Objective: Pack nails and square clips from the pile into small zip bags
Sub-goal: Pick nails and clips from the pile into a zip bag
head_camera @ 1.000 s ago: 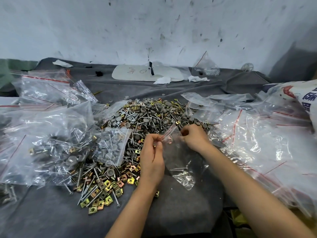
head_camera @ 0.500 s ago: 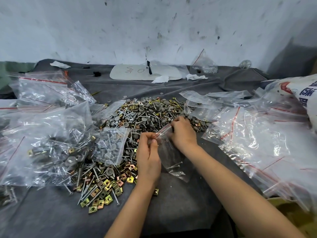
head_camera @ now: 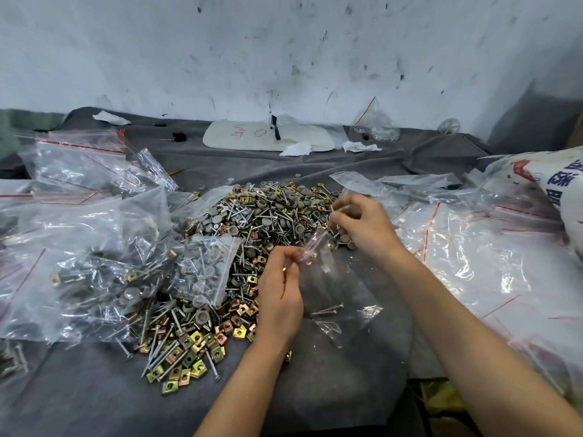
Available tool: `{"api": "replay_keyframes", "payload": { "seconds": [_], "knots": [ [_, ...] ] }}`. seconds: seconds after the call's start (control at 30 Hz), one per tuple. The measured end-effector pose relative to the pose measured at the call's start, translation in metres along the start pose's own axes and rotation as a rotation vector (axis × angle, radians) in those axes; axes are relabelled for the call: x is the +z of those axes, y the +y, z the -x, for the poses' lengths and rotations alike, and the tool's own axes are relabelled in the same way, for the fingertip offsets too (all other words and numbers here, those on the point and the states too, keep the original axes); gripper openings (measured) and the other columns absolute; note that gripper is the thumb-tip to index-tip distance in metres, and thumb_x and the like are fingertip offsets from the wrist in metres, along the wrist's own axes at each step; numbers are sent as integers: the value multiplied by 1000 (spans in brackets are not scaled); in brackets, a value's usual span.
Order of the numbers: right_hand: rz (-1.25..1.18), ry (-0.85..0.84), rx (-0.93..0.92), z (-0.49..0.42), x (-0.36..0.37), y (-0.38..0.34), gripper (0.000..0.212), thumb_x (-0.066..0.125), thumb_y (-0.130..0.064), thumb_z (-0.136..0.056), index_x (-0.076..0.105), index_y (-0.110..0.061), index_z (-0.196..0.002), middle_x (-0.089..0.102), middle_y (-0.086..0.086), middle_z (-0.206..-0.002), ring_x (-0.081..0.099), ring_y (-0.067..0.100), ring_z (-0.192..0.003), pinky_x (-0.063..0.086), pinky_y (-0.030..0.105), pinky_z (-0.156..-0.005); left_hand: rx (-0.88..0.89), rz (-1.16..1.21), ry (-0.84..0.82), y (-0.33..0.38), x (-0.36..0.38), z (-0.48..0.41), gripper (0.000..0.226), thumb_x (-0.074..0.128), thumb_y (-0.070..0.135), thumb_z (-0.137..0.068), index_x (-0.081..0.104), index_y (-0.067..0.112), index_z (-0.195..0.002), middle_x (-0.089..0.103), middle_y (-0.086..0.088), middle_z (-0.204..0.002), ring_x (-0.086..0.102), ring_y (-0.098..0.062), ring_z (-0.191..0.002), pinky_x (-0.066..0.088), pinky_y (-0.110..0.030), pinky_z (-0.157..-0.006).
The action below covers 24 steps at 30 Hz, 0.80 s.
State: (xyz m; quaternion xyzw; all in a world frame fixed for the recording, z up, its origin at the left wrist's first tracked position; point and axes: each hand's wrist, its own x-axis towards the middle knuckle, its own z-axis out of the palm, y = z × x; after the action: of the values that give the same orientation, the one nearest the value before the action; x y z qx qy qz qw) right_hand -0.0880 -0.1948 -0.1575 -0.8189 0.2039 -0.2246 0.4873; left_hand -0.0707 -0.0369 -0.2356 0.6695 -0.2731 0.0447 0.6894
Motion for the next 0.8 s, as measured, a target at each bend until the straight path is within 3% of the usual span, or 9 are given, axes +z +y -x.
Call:
{"api": "replay_keyframes", "payload": {
  "seconds": [0.07,0.17,0.3,0.37,0.5,0.63,0.73,0.8],
  "knots": [
    [-57,-33,-89,2,-6,-16,18,65,-6,-87,60,-24,-85,72,-1,-76,68,12,-74,53,27,-70,36,-22,-26,1,0,0,24,40,12,-90,53,32,-93,62,8,-93,57,-7,-87,46,-24,-77],
    [-139,-104,-172,7,-4,-37,19,64,-3,-86,60,-21,-82,71,-2,-77,69,12,-73,54,23,-69,68,-32,-49,2,1,1,24,41,10,-90,55,29,-96,62,3,-94,56,-4,-86,42,-14,-75],
    [164,-180,-273,14,8,-46,11,68,-17,-85,63,-25,-79,66,-6,-100,61,9,-96,47,27,-86,83,-8,-54,1,0,2,23,42,6,-90,60,13,-103,64,0,-98,58,-5,-91,43,-15,-78],
    [243,-227,-273,18,11,-43,9,68,-19,-85,64,-24,-78,61,-8,-112,54,6,-108,39,27,-95,106,-17,-41,0,-1,2,23,43,5,-90,60,15,-103,63,1,-98,58,-8,-93,44,-18,-80],
    [275,-242,-281,22,12,-33,8,68,-21,-85,67,-22,-78,56,-11,-116,49,4,-112,34,27,-100,137,-34,-14,1,-1,1,22,45,6,-90,58,22,-98,62,3,-94,57,-6,-89,43,-17,-77],
    [171,-114,-292,18,11,-28,8,67,-25,-86,70,-19,-90,58,-10,-110,54,6,-106,41,28,-95,133,-27,-1,-2,-1,0,18,45,7,-90,58,20,-93,62,1,-97,58,-10,-92,44,-23,-78],
    [48,72,-260,12,6,-24,2,66,-19,-88,69,-18,-88,62,-7,-97,60,9,-92,48,26,-85,147,-21,9,-1,-2,1,20,44,13,-89,56,29,-91,62,2,-102,58,-10,-97,45,-22,-82],
    [1,111,-234,11,3,-20,5,66,-17,-88,69,-19,-85,66,-1,-92,62,13,-86,49,26,-79,173,-25,-5,0,-2,1,17,43,19,-88,56,29,-92,61,2,-103,58,-9,-99,45,-20,-82]
  ]
}}
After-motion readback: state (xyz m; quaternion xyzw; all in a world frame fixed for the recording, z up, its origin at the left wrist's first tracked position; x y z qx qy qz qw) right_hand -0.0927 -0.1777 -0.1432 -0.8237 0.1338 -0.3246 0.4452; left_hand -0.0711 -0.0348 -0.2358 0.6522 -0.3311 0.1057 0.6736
